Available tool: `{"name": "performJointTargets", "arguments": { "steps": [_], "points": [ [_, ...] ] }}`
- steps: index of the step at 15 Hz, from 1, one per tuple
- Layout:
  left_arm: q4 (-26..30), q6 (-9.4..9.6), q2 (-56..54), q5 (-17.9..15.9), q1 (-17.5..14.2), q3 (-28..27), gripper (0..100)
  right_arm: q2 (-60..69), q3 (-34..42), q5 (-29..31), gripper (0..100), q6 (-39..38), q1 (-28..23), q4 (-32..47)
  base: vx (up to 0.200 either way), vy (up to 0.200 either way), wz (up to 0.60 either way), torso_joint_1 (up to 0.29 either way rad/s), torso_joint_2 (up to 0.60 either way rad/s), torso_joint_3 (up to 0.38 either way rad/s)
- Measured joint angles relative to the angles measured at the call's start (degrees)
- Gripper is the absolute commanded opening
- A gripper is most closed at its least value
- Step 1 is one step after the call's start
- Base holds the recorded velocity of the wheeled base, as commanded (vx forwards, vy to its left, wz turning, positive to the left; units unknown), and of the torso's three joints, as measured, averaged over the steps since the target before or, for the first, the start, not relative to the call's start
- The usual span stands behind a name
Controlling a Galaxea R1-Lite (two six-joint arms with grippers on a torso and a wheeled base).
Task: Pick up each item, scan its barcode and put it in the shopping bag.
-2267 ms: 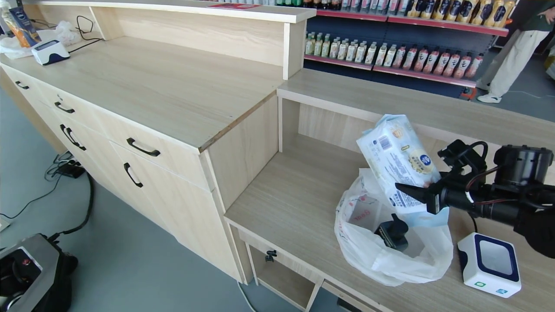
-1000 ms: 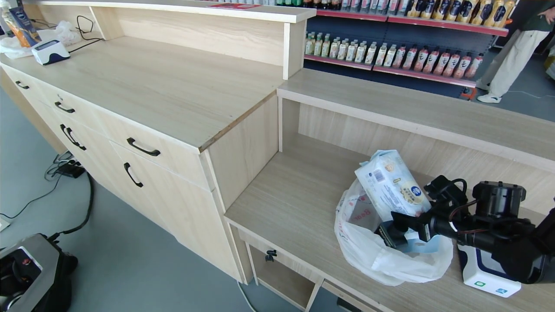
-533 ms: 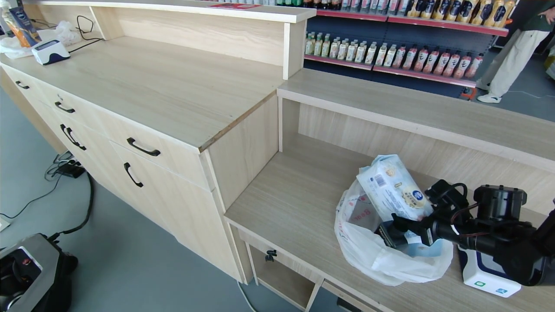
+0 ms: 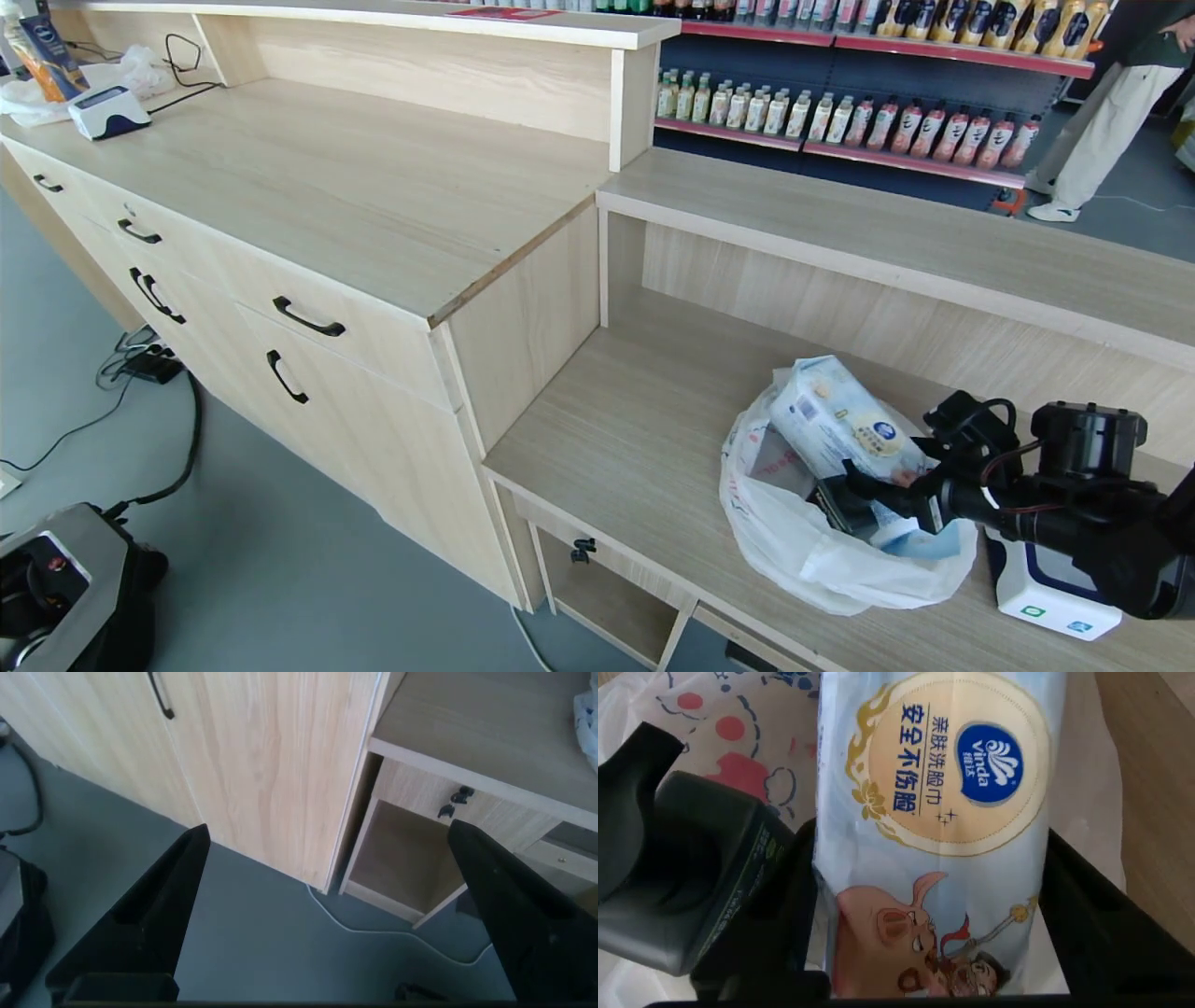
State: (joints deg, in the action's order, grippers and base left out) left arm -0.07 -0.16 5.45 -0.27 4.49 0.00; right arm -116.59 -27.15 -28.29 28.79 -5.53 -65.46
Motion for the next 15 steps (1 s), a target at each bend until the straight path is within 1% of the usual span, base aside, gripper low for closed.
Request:
{"name": "performJointTargets", "arguments": {
  "steps": [5, 8, 12, 15],
  "points": [
    [0.0, 0.00, 0.0, 0.0, 0.0, 0.0, 100, 2.8, -0.8, -1.0, 100, -0.1, -0.1, 1.7, 0.000, 0.000, 0.00, 0.000, 0.00, 0.000],
    [0.0, 0.00, 0.0, 0.0, 0.0, 0.0, 100, 9.1, -3.5, -2.5, 100, -0.3, 0.7, 3.9, 0.000, 0.000, 0.00, 0.000, 0.00, 0.000],
    [0.0, 0.00, 0.0, 0.0, 0.0, 0.0, 100, 22.4, -5.8, -2.9, 100, -0.1, 1.4, 7.1, 0.000, 0.000, -0.60, -0.001, 0.00, 0.006],
    [0.0, 0.00, 0.0, 0.0, 0.0, 0.0, 100, 30.5, -8.1, -2.8, 100, 0.0, 1.7, 7.5, 0.000, 0.000, -0.60, 0.009, 0.00, 0.001]
  ]
}}
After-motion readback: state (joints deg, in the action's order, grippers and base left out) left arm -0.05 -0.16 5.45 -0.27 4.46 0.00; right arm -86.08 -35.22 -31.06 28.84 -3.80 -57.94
